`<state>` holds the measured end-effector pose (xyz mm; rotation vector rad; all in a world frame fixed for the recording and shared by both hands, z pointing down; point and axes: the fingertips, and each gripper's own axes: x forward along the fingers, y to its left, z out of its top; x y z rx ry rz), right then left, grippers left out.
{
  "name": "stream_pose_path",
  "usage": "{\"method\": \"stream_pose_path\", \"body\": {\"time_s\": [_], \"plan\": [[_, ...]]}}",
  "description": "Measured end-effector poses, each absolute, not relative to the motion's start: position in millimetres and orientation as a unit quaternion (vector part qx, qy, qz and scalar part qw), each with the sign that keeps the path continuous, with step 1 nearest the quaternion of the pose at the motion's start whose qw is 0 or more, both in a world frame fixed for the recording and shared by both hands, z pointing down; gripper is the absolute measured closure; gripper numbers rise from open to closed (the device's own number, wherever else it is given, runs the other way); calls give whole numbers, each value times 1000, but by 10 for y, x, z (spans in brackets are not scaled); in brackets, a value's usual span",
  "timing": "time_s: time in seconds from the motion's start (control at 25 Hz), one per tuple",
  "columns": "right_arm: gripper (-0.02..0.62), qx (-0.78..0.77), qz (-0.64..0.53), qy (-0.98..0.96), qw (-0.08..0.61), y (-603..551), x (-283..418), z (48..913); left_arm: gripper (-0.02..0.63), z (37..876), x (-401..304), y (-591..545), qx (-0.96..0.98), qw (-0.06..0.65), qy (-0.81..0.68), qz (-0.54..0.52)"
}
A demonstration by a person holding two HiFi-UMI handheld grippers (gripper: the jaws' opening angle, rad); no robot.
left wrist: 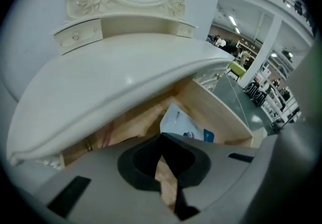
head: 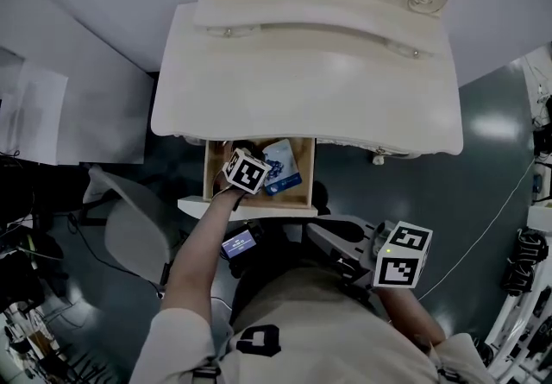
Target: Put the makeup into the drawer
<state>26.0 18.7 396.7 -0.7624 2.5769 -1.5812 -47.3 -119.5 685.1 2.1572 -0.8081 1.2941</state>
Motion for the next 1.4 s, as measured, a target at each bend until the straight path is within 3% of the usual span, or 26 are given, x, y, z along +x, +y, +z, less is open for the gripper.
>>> {"method": "stream_pose_path", "body": {"time_s": [0.24,0.32,0.36,0.44,0.88,1.2,1.4], "plan": [[568,-260,-512,819,10,210,348,4009,549,6923,-428,-1346,797,175,-317,484],[568,-263,-513,817,9,208,369,4017,501,6945,-416,-1348,796,180,-316,484],[568,-263,-513,817,9,209,376,4014,431,6958,-416,-1331,794,185,-314,486],[568,-260,-511,819,8,205,365,4000,405,6957,-445,-1300,791,188,-315,489],[568,-226,-484,845,7,177,114,3886,407,6241,-511,-1188,833,77,-327,440],[568,-195,-458,867,14,209,-95,3735,421,5857,-596,-1056,845,99,-362,381],[568,-197,-447,872,7,203,-169,3705,520,5599,-672,-940,853,137,-380,330]]}}
